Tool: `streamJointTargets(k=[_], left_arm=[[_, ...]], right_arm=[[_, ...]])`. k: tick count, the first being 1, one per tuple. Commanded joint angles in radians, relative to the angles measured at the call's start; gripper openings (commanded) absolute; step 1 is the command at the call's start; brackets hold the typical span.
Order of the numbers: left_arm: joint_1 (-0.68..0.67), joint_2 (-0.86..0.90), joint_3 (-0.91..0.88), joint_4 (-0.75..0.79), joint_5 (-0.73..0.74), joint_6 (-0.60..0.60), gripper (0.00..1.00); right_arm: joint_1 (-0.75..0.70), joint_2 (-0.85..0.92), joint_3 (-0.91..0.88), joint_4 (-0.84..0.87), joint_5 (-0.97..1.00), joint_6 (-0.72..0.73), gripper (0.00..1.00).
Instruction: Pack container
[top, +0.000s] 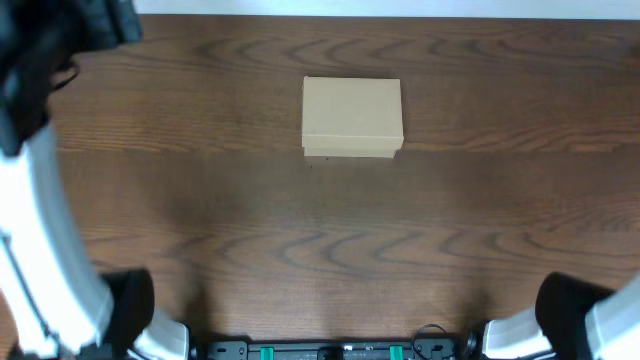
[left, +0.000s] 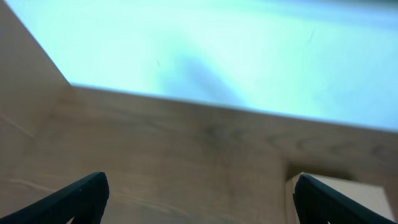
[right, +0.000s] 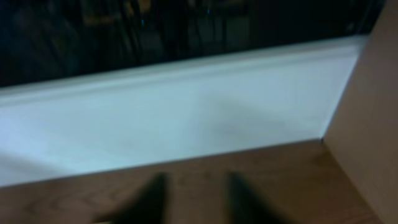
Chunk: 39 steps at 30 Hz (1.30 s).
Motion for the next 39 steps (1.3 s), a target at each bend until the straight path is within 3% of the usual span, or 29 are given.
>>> streamJointTargets(k=[1, 17, 25, 39], left_arm=[[0.004, -0.011, -0.003, -0.016, -0.048, 0.015, 0.96], [0.004, -0.014, -0.003, -0.214, -0.047, 0.015, 0.96], [0.004, -0.014, -0.003, -0.217, -0.047, 0.015, 0.96], [0.004, -0.014, -0.003, -0.217, -0.047, 0.015, 0.96]], right_arm=[[0.0, -0.011, -0.002, -0.005, 0.01, -0.001, 0.99], [0.0, -0.029, -0.002, -0.228, 0.01, -0.001, 0.99], [0.0, -0.029, -0.002, -0.36, 0.01, -0.001, 0.99], [0.0, -0.029, -0.003, -0.364, 0.01, -0.001, 0.99]])
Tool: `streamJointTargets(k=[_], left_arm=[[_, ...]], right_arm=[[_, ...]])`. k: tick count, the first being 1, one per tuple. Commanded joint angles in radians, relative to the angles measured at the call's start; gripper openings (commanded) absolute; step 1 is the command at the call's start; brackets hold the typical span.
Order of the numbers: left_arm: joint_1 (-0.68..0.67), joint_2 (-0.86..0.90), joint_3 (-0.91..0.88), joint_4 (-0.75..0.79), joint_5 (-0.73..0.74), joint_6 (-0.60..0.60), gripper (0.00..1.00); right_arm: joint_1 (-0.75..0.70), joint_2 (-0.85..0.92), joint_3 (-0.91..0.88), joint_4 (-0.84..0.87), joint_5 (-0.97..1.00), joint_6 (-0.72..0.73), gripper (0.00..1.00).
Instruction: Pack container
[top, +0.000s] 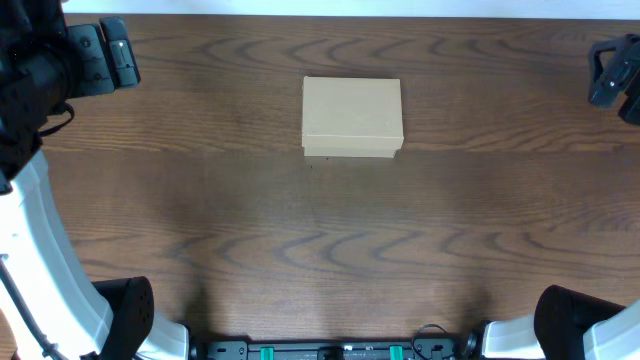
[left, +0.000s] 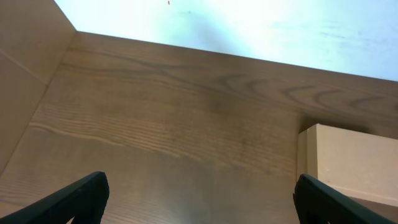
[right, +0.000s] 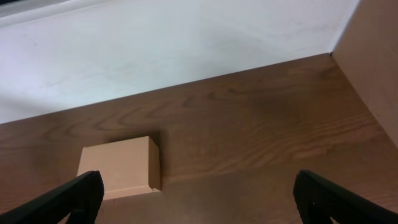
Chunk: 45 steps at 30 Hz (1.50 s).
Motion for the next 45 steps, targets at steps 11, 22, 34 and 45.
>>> streamJointTargets(k=[11, 22, 34, 45], left_arm=[[0.004, -0.008, 0.005, -0.004, -0.01, 0.015, 0.96], [0.004, -0.008, 0.005, -0.004, -0.01, 0.015, 0.96], [0.004, -0.008, 0.005, -0.004, -0.01, 0.014, 0.96], [0.004, -0.008, 0.005, -0.004, -0.01, 0.014, 0.96]], right_arm=[[0.026, -0.214, -0.359, 0.205, -0.025, 0.003, 0.99], [0.192, -0.653, -1.019, 0.602, -0.025, 0.003, 0.99], [0.209, -1.051, -1.634, 0.869, -0.035, 0.003, 0.99], [0.209, -1.379, -2.168, 1.257, -0.039, 0.166, 0.99]])
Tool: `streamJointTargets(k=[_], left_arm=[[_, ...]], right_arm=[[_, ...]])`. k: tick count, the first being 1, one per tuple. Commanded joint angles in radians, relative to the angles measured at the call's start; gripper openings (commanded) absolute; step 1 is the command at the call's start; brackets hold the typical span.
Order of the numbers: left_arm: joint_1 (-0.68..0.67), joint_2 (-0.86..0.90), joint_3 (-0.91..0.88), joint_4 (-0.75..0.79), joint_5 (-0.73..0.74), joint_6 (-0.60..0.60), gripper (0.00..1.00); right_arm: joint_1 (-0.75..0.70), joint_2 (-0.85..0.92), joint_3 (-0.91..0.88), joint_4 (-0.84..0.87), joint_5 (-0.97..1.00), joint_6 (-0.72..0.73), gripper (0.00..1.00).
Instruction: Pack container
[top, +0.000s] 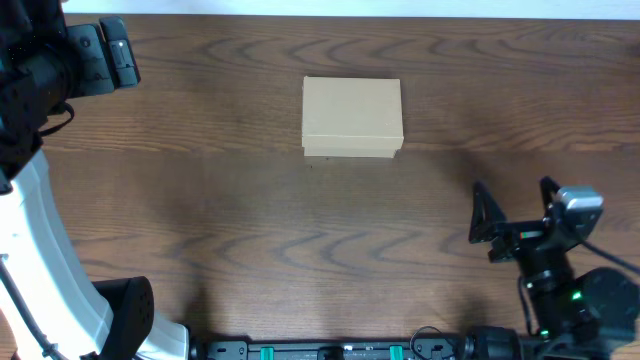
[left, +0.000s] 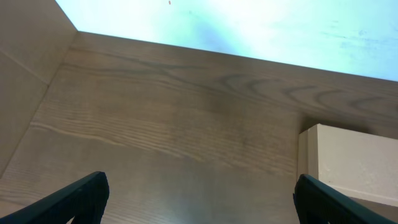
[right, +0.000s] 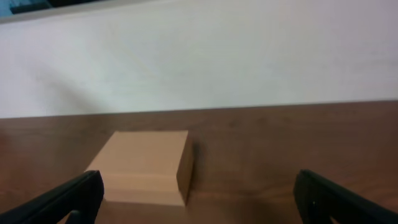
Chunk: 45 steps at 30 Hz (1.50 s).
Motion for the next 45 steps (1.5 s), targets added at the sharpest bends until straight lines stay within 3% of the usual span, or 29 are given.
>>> streamJointTargets(k=[1, 9, 17, 31, 45], left_arm=[[0.004, -0.008, 0.005, -0.003, -0.007, 0.015, 0.96], [0.004, -0.008, 0.005, -0.003, -0.007, 0.015, 0.96], [0.004, -0.008, 0.005, -0.003, -0.007, 0.015, 0.96], [0.004, -0.008, 0.005, -0.003, -0.007, 0.015, 0.96], [0.004, -0.008, 0.005, -0.003, -0.007, 0.014, 0.96]], right_arm=[[0.01, -0.091, -0.125, 0.063, -0.004, 0.098, 0.99], [0.01, -0.251, -0.343, 0.173, -0.004, 0.235, 0.99], [0.01, -0.311, -0.468, 0.235, -0.004, 0.26, 0.99], [0.01, -0.314, -0.614, 0.242, -0.008, 0.328, 0.99], [0.01, -0.313, -0.615, 0.247, -0.008, 0.331, 0.99]])
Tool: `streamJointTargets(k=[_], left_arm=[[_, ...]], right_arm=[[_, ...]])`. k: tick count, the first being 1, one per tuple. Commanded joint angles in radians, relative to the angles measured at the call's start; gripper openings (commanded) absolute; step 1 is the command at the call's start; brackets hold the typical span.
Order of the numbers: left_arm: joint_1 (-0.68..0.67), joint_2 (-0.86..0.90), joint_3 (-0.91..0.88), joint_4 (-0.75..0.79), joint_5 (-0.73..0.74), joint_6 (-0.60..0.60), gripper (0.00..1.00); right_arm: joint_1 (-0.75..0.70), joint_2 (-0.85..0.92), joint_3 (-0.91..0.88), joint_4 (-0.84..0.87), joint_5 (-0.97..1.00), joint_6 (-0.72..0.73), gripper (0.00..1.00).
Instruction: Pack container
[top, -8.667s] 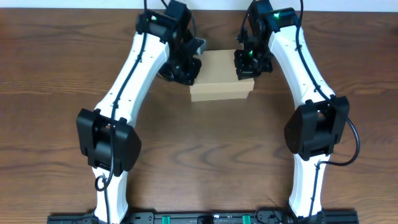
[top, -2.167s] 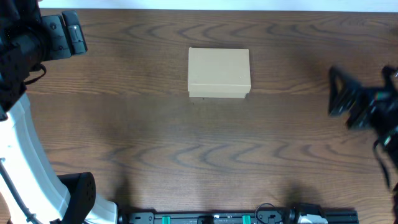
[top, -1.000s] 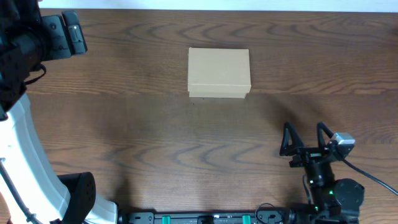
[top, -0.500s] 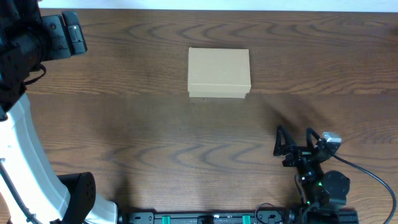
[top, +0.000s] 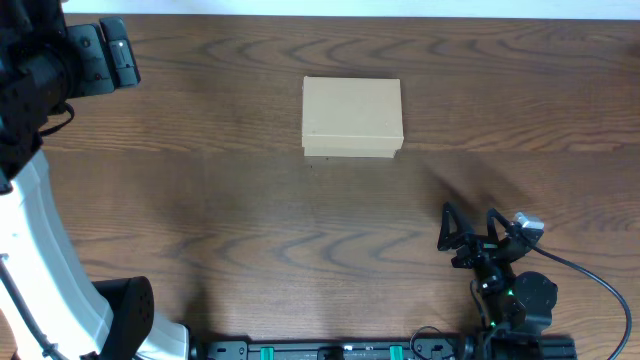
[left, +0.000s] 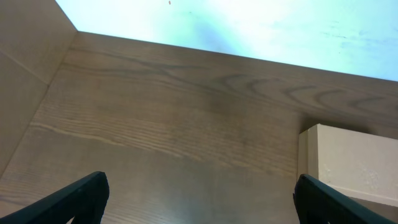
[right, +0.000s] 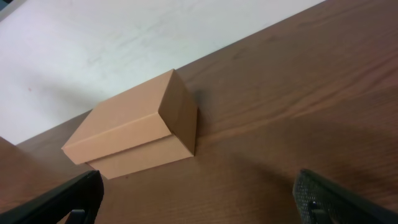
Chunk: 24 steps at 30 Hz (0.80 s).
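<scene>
A closed tan cardboard box sits on the far middle of the wooden table. My left gripper hangs at the far left corner, open, with the box's corner just inside its right finger; nothing lies between the fingers. My right gripper is low near the front right, open and empty, facing the box from some way off.
A white wall runs along the table's far edge. A black cable trails from the right arm near the front edge. No other objects show on the table.
My right gripper has moved left and nearer the front edge, and its view is now tilted toward the box. The left arm and the box have not moved.
At first the left arm was at the far left in a blurred view and the right gripper was off the table. Then both stood open at the far corners. Later the right gripper was at the front right, and now sits further left.
</scene>
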Motion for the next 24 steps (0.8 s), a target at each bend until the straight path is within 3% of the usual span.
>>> streamJointTargets(k=[1, 15, 20, 24], left_arm=[[0.004, -0.008, 0.005, -0.003, -0.007, 0.014, 0.96], [0.004, -0.006, 0.002, -0.003, -0.007, 0.015, 0.96], [0.002, -0.086, -0.039, -0.003, -0.007, 0.015, 0.96], [0.002, -0.23, -0.174, -0.003, -0.007, 0.015, 0.96]], right_arm=[[0.008, -0.009, -0.004, 0.001, -0.007, 0.017, 0.99], [0.008, -0.009, -0.004, 0.001, -0.007, 0.017, 0.99], [0.008, -0.009, -0.004, 0.001, -0.007, 0.017, 0.99], [0.008, -0.009, -0.004, 0.001, -0.007, 0.017, 0.99]])
